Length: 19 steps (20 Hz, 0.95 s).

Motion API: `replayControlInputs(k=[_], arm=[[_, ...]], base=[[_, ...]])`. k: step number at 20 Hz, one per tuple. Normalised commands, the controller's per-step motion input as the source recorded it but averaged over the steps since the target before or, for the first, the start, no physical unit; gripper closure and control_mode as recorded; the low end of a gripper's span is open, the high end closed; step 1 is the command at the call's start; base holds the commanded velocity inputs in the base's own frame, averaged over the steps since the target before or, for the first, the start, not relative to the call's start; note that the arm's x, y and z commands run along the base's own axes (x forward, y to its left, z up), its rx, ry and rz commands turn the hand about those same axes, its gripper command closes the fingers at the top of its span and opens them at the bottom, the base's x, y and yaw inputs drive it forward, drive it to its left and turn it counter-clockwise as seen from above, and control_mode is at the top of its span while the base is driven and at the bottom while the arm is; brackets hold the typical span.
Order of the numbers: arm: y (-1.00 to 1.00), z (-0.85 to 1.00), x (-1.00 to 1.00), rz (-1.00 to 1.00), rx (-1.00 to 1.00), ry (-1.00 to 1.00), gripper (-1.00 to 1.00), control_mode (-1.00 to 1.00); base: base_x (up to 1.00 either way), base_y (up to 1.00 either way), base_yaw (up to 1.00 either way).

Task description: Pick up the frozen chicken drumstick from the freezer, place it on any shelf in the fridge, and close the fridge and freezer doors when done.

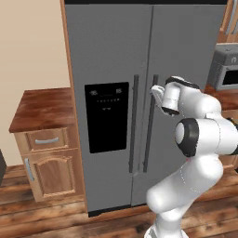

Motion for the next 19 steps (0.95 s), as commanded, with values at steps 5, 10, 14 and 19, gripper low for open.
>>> replayControlInputs(k=[5,10,14,19], arm=[[0.09,-0.02,0.47,-0.01,0.00,-0.01,-1.00,-1.00],[0.10,-0.05,0.20,-0.02,0.00,-0.03,-1.00,-1.00],[0.00,0.00,0.00,0.00,0.00,0.00,-1.00,-1.00],[0.00,-0.02,0.00,0.00,-0.01,0.00,-1.00,-1.00]], base=[[0.00,0.00,0.00],[0.00,0.00,0.00],[0.00,0.00,0.00],[0.00,0.00,0.00]])
